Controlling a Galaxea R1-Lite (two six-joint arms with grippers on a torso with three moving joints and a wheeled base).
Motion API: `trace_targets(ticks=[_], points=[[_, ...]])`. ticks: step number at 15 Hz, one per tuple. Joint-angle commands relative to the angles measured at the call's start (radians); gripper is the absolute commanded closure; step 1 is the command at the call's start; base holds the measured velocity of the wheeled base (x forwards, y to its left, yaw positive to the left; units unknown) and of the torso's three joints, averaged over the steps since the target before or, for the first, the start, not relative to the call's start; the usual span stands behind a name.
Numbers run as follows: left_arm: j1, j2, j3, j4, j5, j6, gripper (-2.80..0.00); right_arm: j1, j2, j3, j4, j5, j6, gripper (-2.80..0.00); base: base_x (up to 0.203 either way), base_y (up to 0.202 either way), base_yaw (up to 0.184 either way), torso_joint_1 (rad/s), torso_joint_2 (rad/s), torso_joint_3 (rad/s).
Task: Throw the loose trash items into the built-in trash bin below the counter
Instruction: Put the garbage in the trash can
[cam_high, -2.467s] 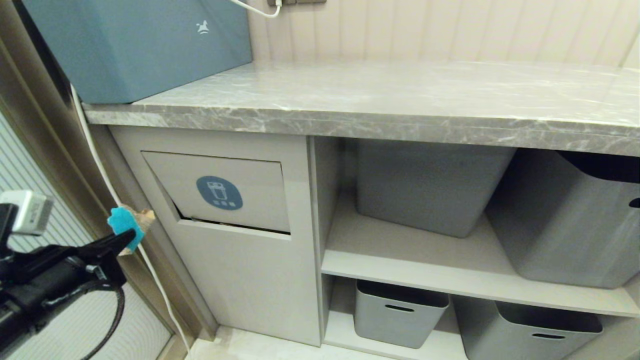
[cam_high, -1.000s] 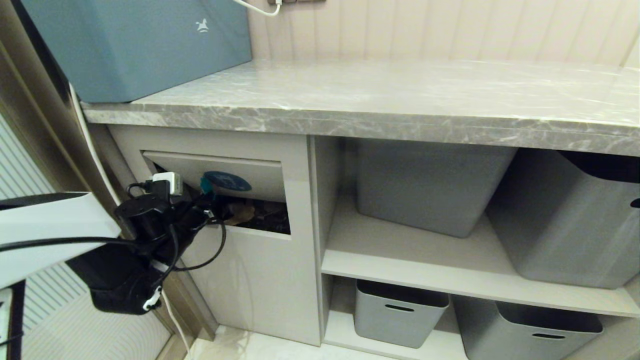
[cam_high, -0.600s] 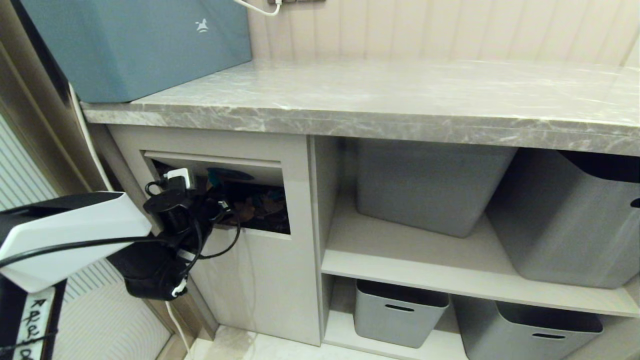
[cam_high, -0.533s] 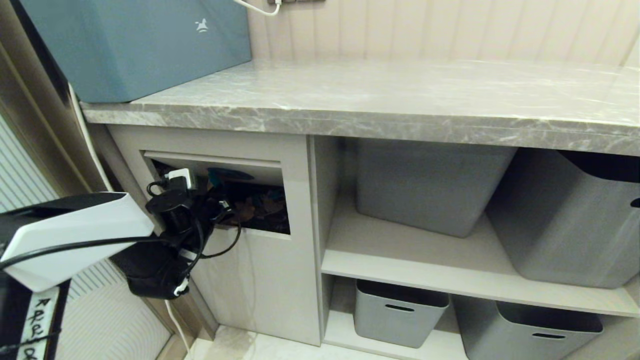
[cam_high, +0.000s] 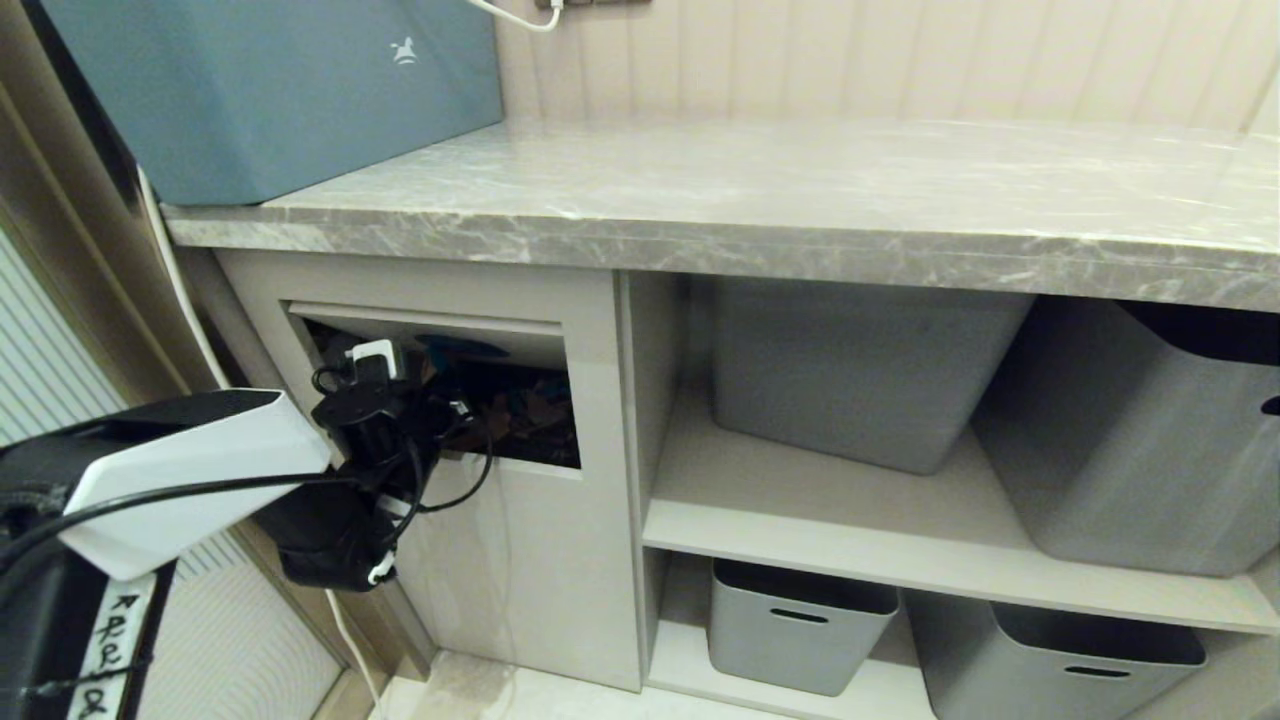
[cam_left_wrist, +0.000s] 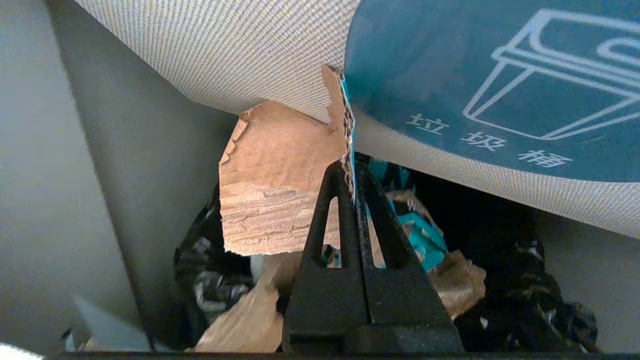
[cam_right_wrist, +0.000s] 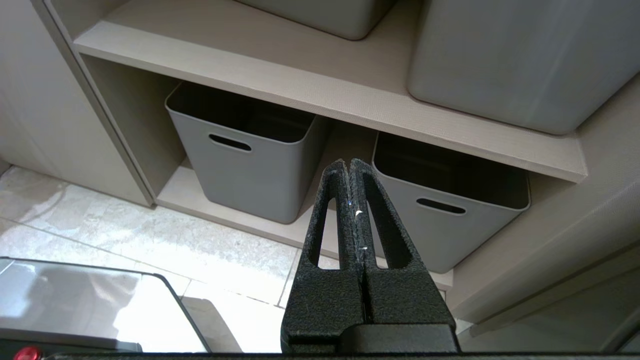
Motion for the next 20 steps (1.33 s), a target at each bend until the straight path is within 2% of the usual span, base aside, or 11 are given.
trace_targets(ticks=[1, 4, 5, 7, 9, 15, 18, 20], points=[[0.000, 0.009, -0.034, -0.004, 0.001, -0.001, 0.00, 0.001, 0.000, 0.000, 0.002, 0.000, 0.000, 0.00, 0.000, 0.000, 0.000, 0.000, 0.00, 0.000], [-0.009, 0.022, -0.065, 0.010, 0.001, -0.001, 0.00, 0.000, 0.000, 0.002, 0.002, -0.002, 0.000, 0.00, 0.000, 0.000, 0.000, 0.000, 0.00, 0.000], [-0.015, 0.022, -0.065, 0.010, 0.001, -0.001, -2.80, 0.000, 0.000, 0.002, 0.002, -0.002, 0.000, 0.00, 0.000, 0.000, 0.000, 0.000, 0.00, 0.000], [-0.024, 0.023, -0.067, 0.009, 0.014, -0.001, -2.80, 0.001, 0.000, 0.002, 0.002, -0.002, 0.000, 0.00, 0.000, 0.000, 0.000, 0.000, 0.00, 0.000], [-0.035, 0.030, -0.073, 0.016, 0.084, -0.003, -2.80, 0.000, 0.000, 0.002, 0.002, -0.002, -0.001, 0.00, 0.000, 0.000, 0.000, 0.000, 0.00, 0.000], [-0.038, 0.019, -0.048, 0.017, 0.096, -0.016, -2.80, 0.001, 0.000, 0.002, 0.002, -0.002, 0.000, 0.00, 0.000, 0.000, 0.000, 0.000, 0.00, 0.000], [-0.065, -0.070, 0.059, 0.015, 0.109, -0.017, -2.80, 0.001, 0.000, 0.000, 0.002, 0.000, 0.000, 0.00, 0.000, 0.000, 0.000, 0.000, 0.00, 0.000], [-0.104, -0.171, 0.195, 0.015, 0.126, -0.028, -2.80, 0.000, 0.000, 0.000, 0.002, 0.000, 0.002, 0.00, 0.000, 0.000, 0.000, 0.000, 0.00, 0.000]])
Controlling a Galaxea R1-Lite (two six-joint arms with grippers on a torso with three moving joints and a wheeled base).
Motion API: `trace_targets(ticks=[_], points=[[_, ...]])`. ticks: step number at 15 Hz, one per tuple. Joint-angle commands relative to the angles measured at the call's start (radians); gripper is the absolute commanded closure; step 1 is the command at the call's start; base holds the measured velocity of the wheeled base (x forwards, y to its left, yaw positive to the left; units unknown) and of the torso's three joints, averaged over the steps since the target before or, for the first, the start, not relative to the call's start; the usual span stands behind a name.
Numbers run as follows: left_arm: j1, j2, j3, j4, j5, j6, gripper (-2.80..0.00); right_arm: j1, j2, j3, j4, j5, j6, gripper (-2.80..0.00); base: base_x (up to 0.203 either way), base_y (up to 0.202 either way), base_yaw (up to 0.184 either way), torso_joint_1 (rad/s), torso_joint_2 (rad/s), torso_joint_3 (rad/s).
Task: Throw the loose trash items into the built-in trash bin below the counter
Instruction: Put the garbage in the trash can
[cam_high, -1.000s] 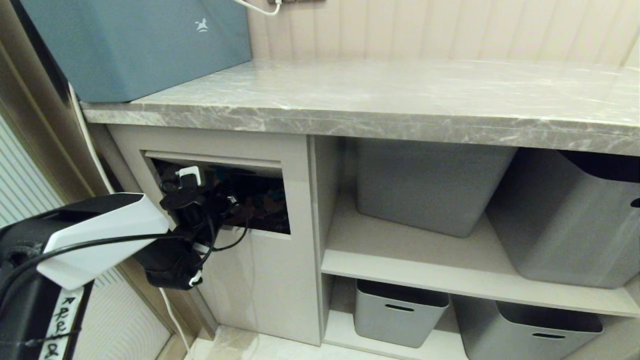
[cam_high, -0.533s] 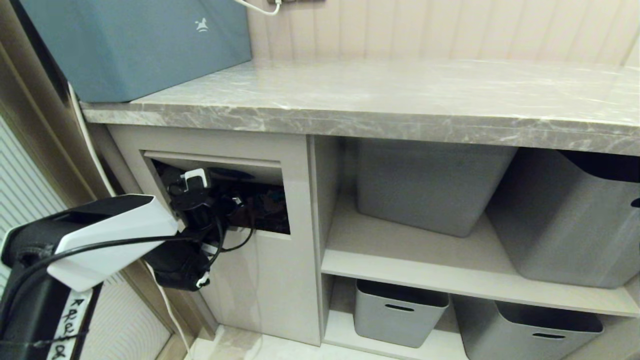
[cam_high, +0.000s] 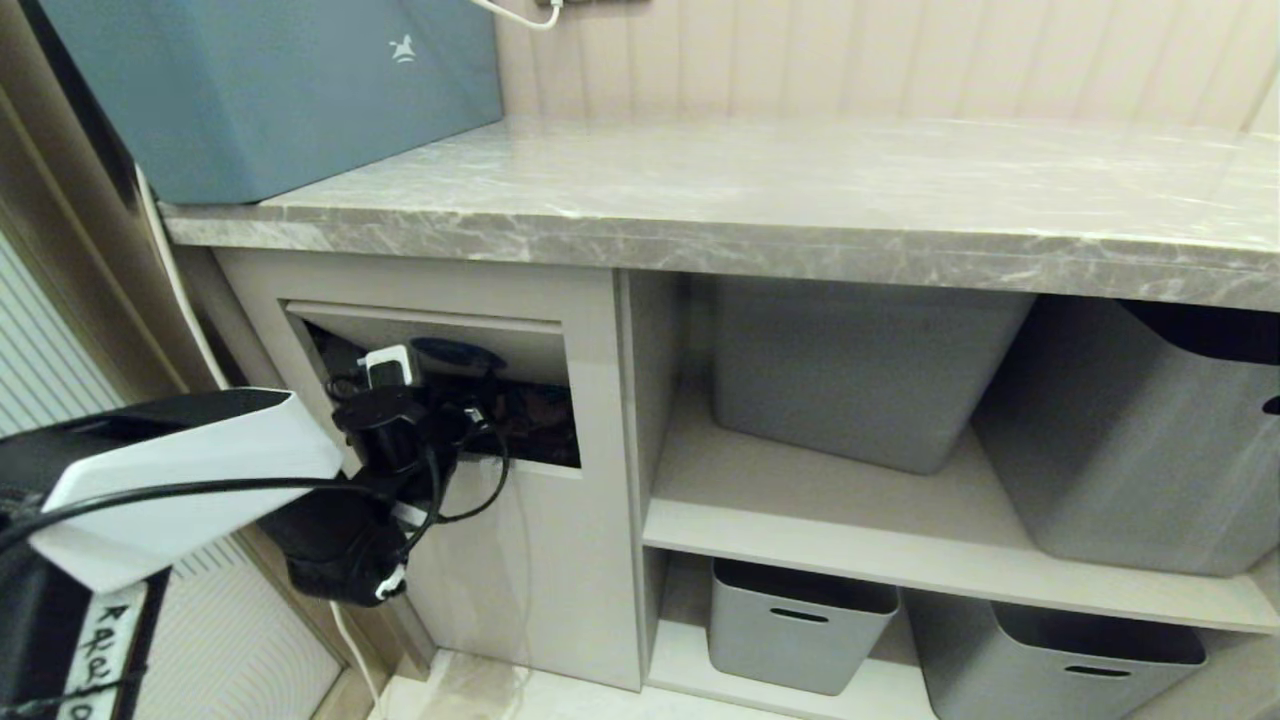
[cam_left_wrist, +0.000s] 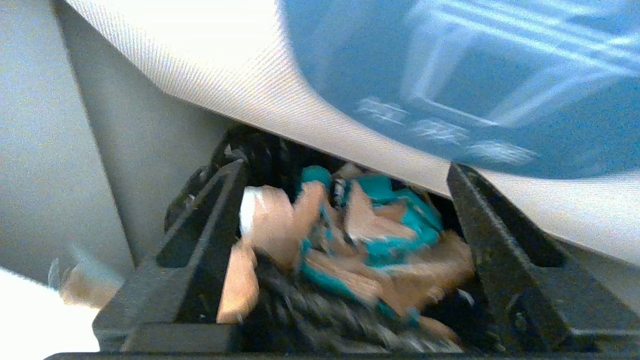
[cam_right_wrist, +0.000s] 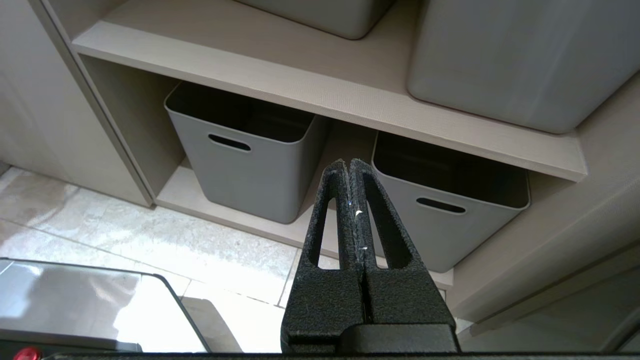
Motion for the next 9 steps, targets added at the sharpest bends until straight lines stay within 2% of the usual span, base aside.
trace_targets(ticks=[1, 4, 9], points=[[-0.048, -0.156, 0.166, -0.006, 0.009, -0.007, -2.80, 0.000, 0.000, 0.000, 0.002, 0.001, -0.001, 0.00, 0.000, 0.000, 0.000, 0.000, 0.00, 0.000], [-0.080, -0.344, 0.370, -0.005, 0.015, -0.012, -2.80, 0.000, 0.000, 0.000, 0.002, 0.001, 0.004, 0.00, 0.000, 0.000, 0.000, 0.000, 0.00, 0.000], [-0.086, -0.719, 0.654, 0.001, 0.017, -0.008, -2.80, 0.001, 0.000, 0.000, 0.001, 0.000, 0.004, 0.00, 0.000, 0.000, 0.000, 0.000, 0.00, 0.000]])
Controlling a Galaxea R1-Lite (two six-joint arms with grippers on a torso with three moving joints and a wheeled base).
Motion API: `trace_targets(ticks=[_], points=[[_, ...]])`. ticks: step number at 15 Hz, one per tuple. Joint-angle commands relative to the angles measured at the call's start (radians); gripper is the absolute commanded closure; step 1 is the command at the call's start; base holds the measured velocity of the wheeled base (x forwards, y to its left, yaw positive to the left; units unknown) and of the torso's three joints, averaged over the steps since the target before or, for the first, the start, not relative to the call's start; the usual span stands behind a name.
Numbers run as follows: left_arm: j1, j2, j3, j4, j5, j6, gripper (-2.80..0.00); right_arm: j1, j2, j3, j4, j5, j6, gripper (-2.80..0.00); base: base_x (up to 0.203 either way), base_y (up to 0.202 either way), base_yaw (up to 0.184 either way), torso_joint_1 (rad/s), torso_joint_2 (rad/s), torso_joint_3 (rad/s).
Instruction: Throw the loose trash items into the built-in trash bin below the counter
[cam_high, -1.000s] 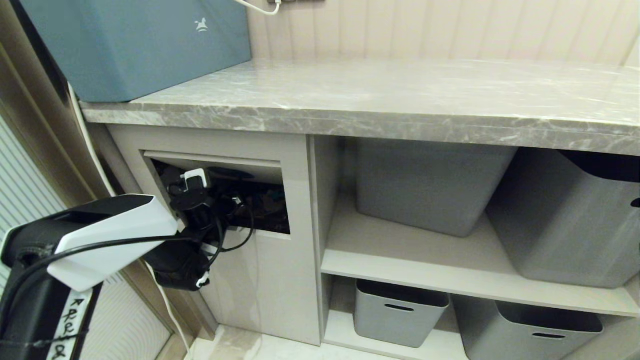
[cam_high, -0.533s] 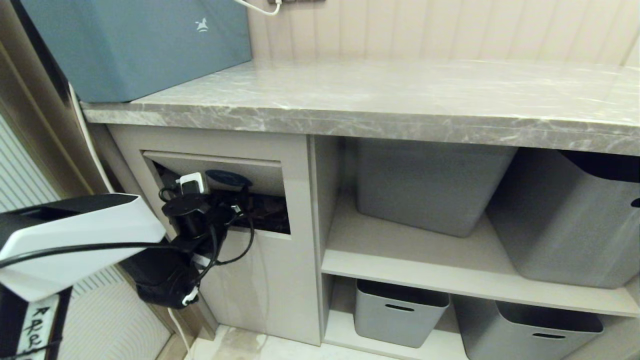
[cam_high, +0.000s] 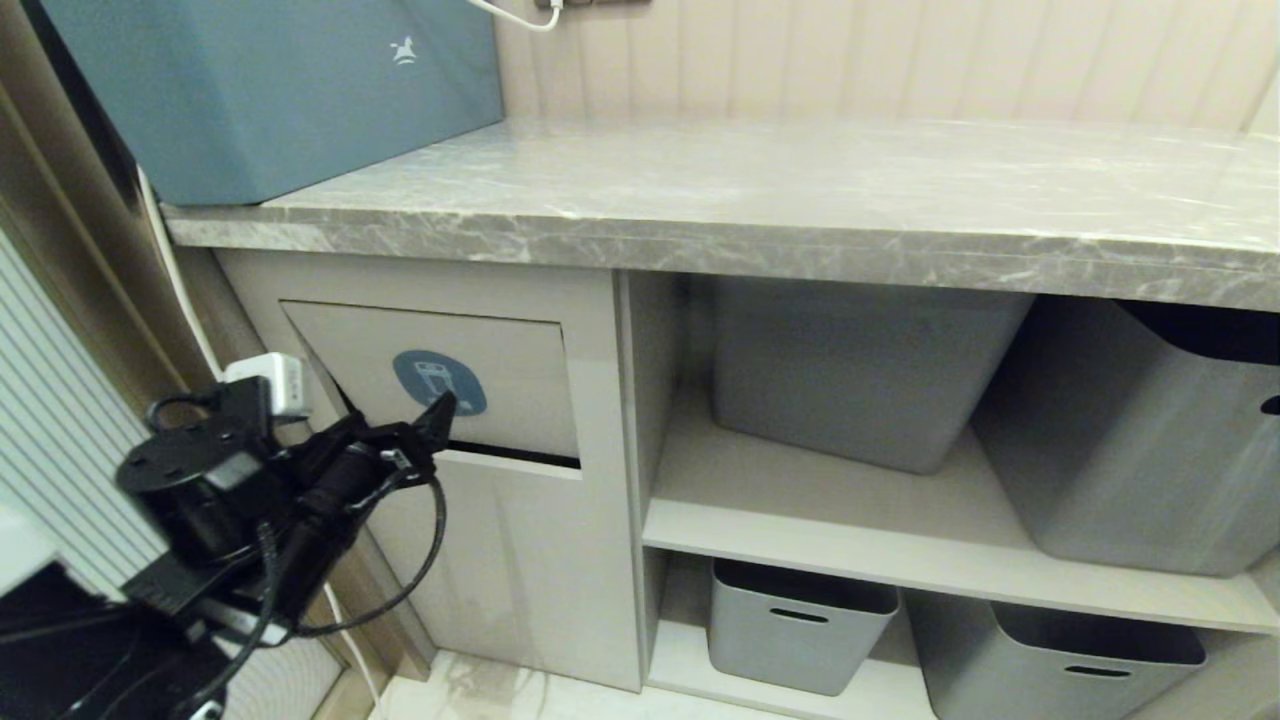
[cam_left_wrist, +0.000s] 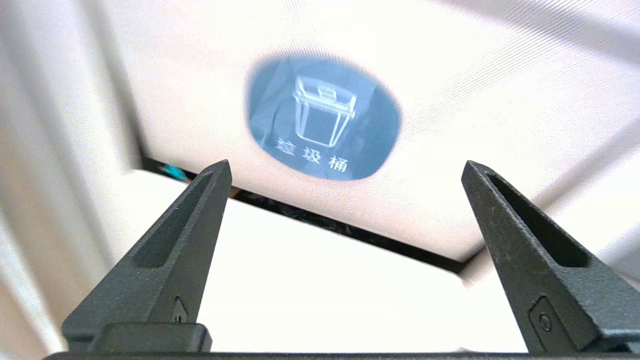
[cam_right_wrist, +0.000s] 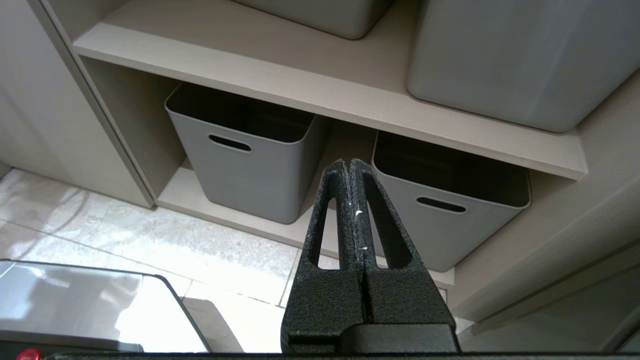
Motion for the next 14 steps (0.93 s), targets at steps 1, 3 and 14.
trace_targets(ticks=[1, 3, 14], points=[[0.001, -0.278, 0.154, -0.007, 0.002, 0.003, -2.80, 0.000, 0.000, 0.000, 0.001, 0.001, -0.004, 0.00, 0.000, 0.000, 0.000, 0.000, 0.00, 0.000], [0.014, -0.442, 0.298, 0.000, 0.000, 0.009, -2.80, 0.000, 0.000, 0.000, 0.001, 0.001, -0.005, 0.00, 0.000, 0.000, 0.000, 0.000, 0.00, 0.000], [0.423, -0.459, 0.254, 0.245, -0.027, 0.035, -2.80, 0.000, 0.000, 0.002, 0.001, -0.004, -0.001, 0.00, 0.000, 0.000, 0.000, 0.000, 0.00, 0.000]])
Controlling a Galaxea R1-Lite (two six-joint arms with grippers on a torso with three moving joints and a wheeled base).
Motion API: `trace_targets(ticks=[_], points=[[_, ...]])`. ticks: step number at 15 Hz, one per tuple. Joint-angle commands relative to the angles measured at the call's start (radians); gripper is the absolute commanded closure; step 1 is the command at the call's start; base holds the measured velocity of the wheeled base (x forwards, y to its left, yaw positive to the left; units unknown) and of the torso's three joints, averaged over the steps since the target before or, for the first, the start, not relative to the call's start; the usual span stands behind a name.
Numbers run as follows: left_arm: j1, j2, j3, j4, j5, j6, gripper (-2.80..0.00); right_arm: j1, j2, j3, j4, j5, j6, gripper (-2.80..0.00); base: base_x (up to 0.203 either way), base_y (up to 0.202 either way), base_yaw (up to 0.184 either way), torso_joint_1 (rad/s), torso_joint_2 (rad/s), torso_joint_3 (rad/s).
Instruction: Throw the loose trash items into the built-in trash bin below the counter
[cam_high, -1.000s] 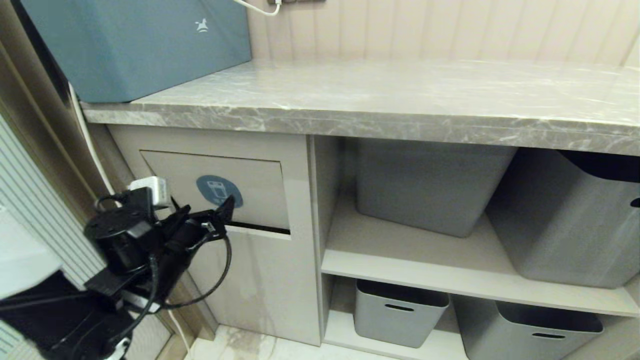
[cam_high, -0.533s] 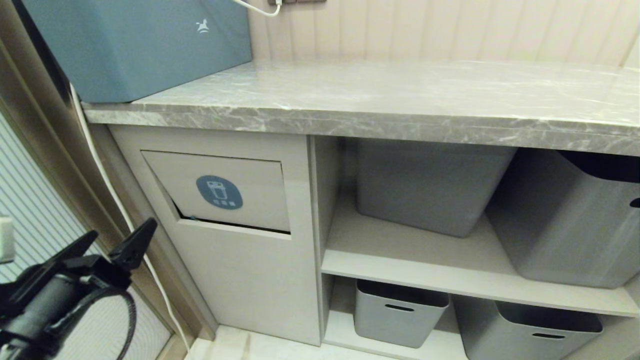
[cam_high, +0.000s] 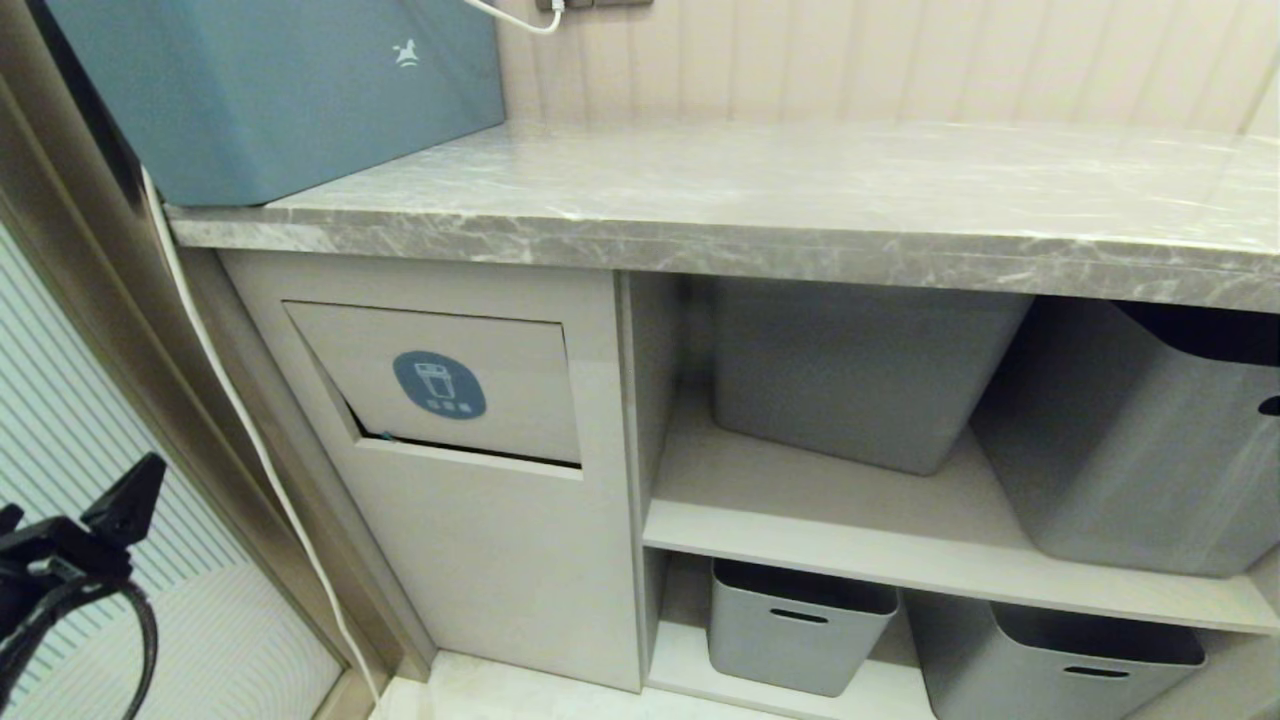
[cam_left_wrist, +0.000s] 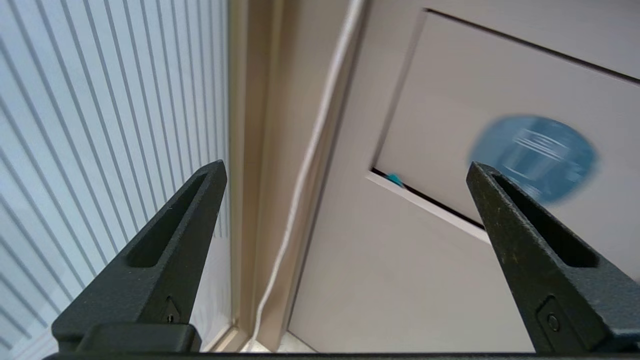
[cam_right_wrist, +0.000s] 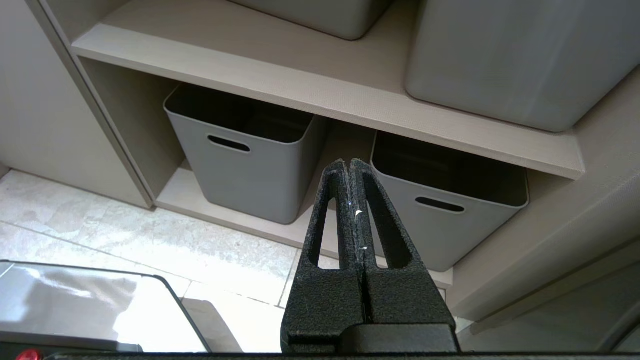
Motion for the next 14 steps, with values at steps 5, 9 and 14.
trace_targets(ticks=[5, 9, 14], points=[[0.043, 0.376, -0.146, -0.009, -0.036, -0.083, 0.00, 0.001, 0.000, 0.000, 0.001, 0.001, 0.001, 0.00, 0.000, 0.000, 0.000, 0.000, 0.00, 0.000], [0.040, 0.537, -0.176, -0.013, -0.137, -0.068, 0.00, 0.001, 0.000, -0.001, 0.002, 0.002, 0.004, 0.00, 0.000, 0.000, 0.000, 0.000, 0.00, 0.000], [0.038, 0.775, -0.256, -0.156, -0.149, 0.014, 0.00, 0.000, 0.000, -0.003, 0.002, 0.004, 0.007, 0.00, 0.000, 0.000, 0.000, 0.000, 0.00, 0.000]])
